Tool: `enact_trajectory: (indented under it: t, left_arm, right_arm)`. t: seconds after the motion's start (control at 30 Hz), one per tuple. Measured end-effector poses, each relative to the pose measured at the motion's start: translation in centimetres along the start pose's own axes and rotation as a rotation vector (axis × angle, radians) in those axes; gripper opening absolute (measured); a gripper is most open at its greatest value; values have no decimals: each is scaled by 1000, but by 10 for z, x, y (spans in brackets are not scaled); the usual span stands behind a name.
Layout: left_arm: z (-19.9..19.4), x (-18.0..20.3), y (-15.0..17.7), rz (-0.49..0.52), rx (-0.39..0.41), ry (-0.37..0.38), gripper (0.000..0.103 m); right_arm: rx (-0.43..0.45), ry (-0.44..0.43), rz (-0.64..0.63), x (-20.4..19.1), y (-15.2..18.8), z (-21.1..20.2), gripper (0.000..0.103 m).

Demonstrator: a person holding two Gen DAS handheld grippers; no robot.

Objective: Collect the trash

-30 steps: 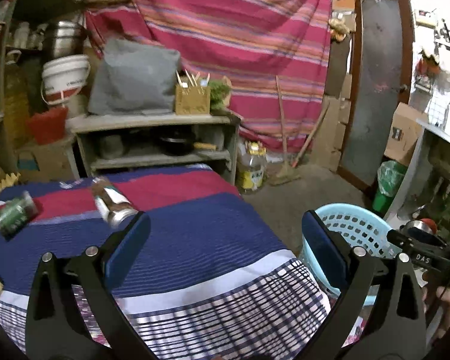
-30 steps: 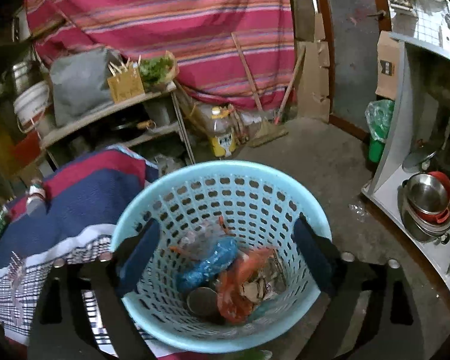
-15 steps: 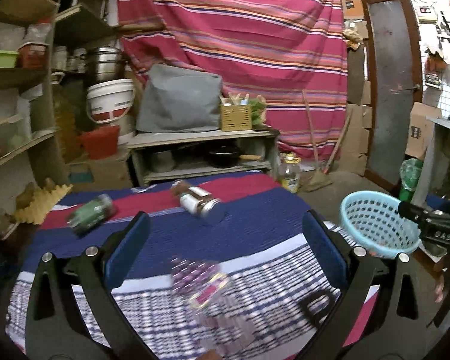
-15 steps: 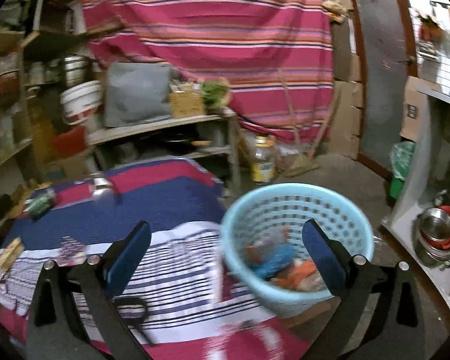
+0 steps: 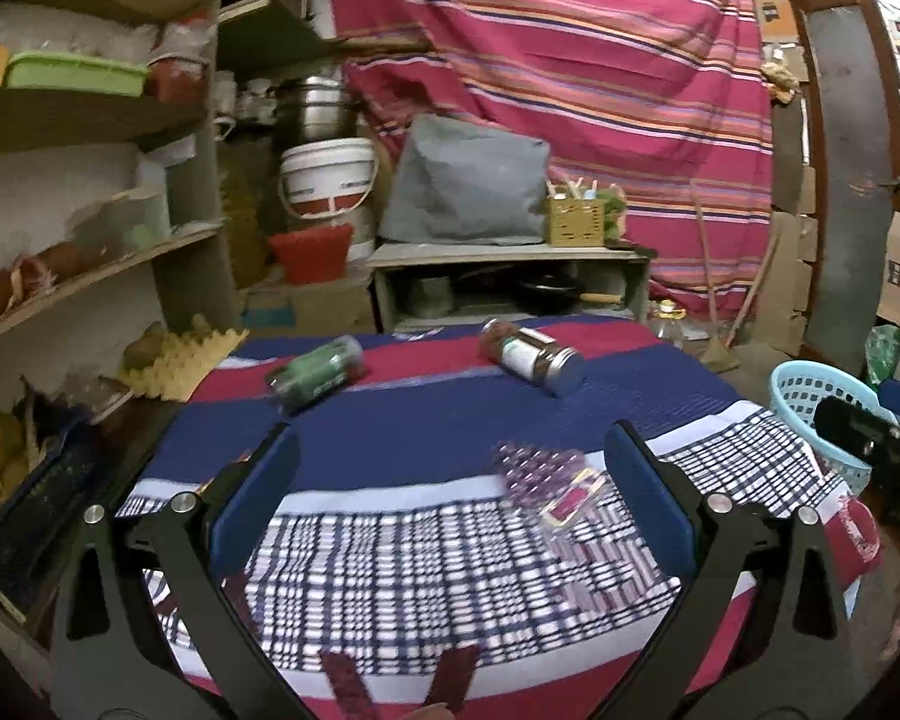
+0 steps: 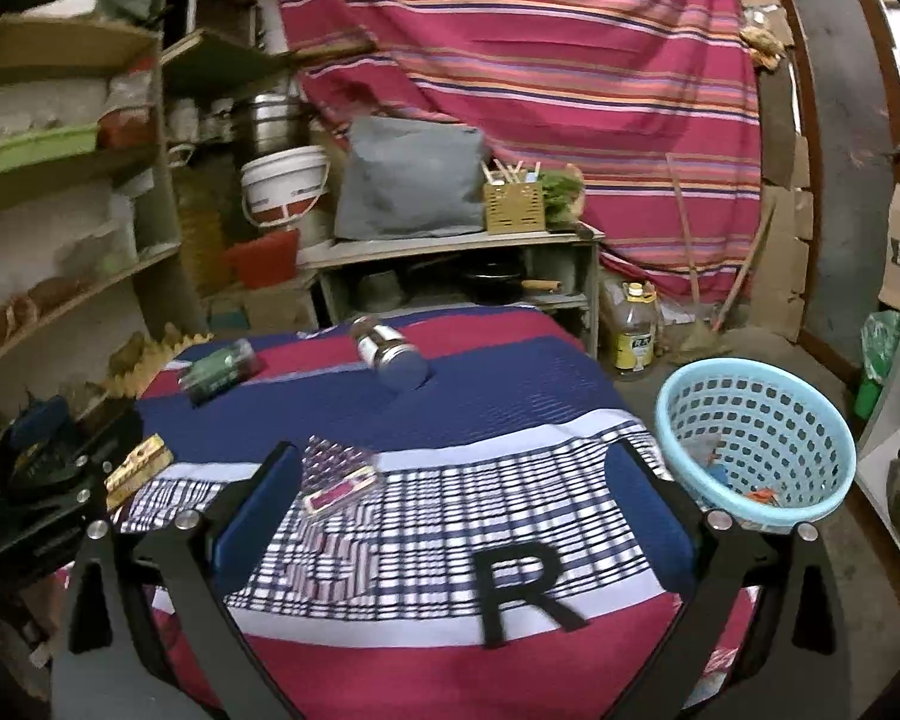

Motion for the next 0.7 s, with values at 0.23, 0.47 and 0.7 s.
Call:
enact_trajectory:
  t: [0.23,0.47,0.7]
  left_arm:
    - [6,-14,9,-26,-2,-19,98]
    - [18,-6,18,-26,-25,1,98]
    - [19,1,19,-14,-25,10,98]
  right_arm:
    - [13,5,-3,-30,17,0,98]
    - [42,52,-3,-25,25,7,98]
    - [56,73,10,-17,22,11,98]
Point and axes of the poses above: each gripper's, at about its wrist camera, not at the fingertips, and z roughly the way its jaws point, x to its right, y to its underside, the point moved 7 cm from there along z, roughly the way its jaws point, and after that the axes turned 9 degrees about z, right-handed, at the moved point
